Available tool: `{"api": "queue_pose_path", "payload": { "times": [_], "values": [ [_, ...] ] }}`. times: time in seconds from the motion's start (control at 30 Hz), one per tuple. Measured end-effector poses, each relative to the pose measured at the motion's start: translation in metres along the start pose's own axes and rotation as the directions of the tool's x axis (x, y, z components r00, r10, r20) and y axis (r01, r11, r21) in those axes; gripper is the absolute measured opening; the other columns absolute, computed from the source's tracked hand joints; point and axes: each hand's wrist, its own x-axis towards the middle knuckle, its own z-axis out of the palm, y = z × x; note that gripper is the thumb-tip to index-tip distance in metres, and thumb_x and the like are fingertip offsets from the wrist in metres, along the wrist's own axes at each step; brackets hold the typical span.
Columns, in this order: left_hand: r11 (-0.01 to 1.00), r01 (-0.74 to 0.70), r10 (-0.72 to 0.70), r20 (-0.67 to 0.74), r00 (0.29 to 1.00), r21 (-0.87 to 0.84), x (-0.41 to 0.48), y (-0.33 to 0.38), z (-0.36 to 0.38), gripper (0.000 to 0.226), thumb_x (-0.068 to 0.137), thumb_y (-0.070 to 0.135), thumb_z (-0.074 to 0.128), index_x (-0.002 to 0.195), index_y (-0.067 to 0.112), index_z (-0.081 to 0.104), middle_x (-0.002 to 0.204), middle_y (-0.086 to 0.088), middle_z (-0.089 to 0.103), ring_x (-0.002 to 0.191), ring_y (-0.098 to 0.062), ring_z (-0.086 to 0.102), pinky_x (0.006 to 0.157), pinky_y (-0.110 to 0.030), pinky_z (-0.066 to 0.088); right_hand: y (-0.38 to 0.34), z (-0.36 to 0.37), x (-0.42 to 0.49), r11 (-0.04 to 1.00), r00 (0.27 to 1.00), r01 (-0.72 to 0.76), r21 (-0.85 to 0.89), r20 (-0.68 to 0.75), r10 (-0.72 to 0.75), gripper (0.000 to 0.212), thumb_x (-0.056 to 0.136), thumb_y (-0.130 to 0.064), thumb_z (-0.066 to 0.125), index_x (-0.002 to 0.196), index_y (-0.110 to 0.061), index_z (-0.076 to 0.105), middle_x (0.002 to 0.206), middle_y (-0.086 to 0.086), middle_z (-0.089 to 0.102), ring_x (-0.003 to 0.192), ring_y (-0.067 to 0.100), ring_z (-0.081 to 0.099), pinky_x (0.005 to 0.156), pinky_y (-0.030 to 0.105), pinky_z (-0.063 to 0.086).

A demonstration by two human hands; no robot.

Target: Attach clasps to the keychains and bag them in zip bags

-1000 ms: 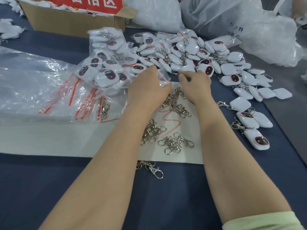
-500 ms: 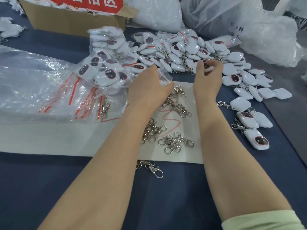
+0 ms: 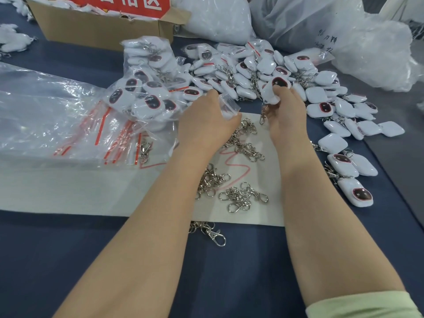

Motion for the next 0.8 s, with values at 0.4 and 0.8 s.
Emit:
{"api": "queue_pose_path", "payload": {
  "times": [0.4, 0.8],
  "values": [
    [1.000, -0.006, 0.006, -0.005, 1.000, -0.003, -0.0005, 0.0004, -0.0008, 0.056, 0.083, 0.053, 0.059, 0.122, 0.014, 0.048, 0.109, -0.002, 0.058, 0.095, -0.019, 0.052, 0.072, -0.029, 0.033, 0.0077, 0.0080, -0.0049, 0.984, 0.984, 0.108, -0.143, 0.155, -0.085, 0.010, 0.097, -0.010, 0.052, 0.089, -0.013, 0.056, 0.085, 0.000, 0.058, 0.076, 0.009, 0.055, 0.068, 0.022, 0.048],
    [1.000, 0.000, 0.000, 0.009, 1.000, -0.013, -0.0009, -0.0008, -0.0001, 0.057, 0.083, 0.053, 0.059, 0.123, 0.014, 0.048, 0.113, -0.003, 0.059, 0.091, -0.016, 0.046, 0.071, -0.029, 0.031, 0.0075, 0.0101, -0.0047, 0.995, 0.981, -0.021, 0.097, 0.194, 0.002, 0.019, 0.101, -0.003, 0.041, 0.094, -0.008, 0.058, 0.092, 0.007, 0.063, 0.086, 0.018, 0.063, 0.078, 0.025, 0.055]
  ]
}}
